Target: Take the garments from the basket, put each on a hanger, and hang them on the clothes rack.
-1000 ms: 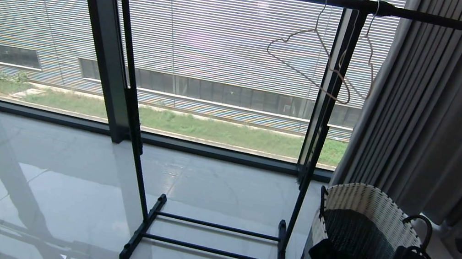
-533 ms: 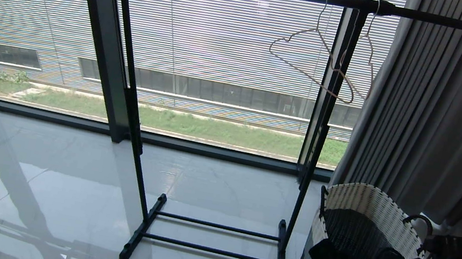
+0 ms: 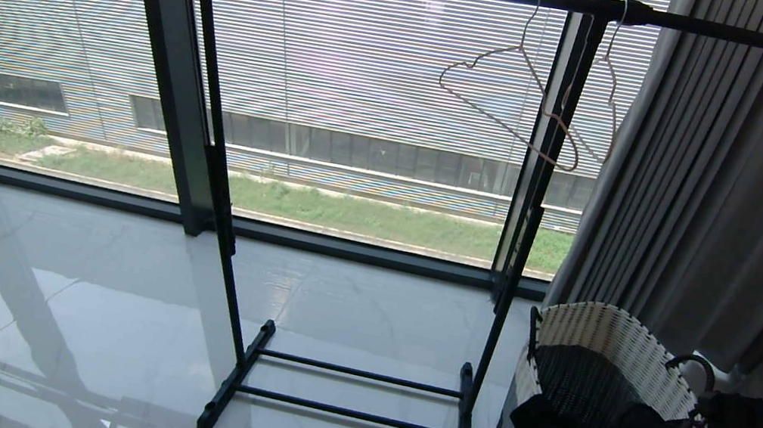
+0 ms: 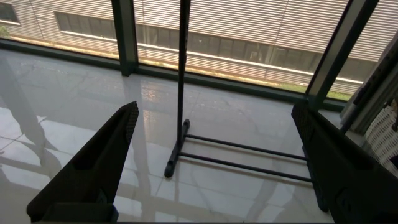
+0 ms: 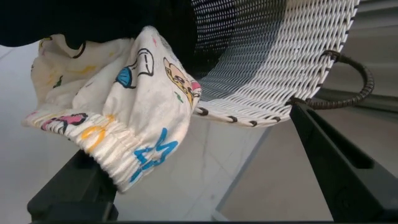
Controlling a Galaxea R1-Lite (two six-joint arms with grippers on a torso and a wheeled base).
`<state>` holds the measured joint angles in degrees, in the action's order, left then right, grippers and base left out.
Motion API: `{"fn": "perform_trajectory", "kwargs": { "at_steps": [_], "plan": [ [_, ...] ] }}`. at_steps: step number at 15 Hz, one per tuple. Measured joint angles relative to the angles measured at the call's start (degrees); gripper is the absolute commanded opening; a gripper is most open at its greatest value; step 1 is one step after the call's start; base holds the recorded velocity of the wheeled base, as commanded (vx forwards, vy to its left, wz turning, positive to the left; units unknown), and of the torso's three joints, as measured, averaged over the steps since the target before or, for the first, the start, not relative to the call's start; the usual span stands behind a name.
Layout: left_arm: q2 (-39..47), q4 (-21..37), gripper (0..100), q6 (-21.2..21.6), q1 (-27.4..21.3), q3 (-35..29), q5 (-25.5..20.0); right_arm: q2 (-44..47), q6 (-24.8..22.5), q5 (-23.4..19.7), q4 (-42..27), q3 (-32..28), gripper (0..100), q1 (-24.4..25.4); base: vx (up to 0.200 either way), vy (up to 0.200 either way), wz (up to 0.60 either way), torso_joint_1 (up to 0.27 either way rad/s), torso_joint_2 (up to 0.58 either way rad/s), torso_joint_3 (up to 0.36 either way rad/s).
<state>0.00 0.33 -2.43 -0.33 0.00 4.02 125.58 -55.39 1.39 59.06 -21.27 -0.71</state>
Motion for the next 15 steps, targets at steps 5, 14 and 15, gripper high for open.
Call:
{"fn": "perform_trajectory", "kwargs": {
  "at_steps": [5,14,15],
  "plan": [
    [0.00,0.00,100,0.00,-0.02,0.00,-0.01,-0.38,0.05,0.02,2.16,0.52,0,-0.11,0.000,0.000,0.00,0.000,0.00,0.000],
    [0.00,0.00,100,0.00,-0.02,0.00,0.00,-26.62,1.15,0.20,-18.18,2.43,0,-0.63,0.000,0.000,0.00,0.000,0.00,0.000],
    [0.00,0.02,100,0.11,0.00,0.00,-0.01,-31.48,1.94,0.20,-28.17,-0.89,0,-0.63,0.000,0.000,0.00,0.000,0.00,0.000]
  ]
}}
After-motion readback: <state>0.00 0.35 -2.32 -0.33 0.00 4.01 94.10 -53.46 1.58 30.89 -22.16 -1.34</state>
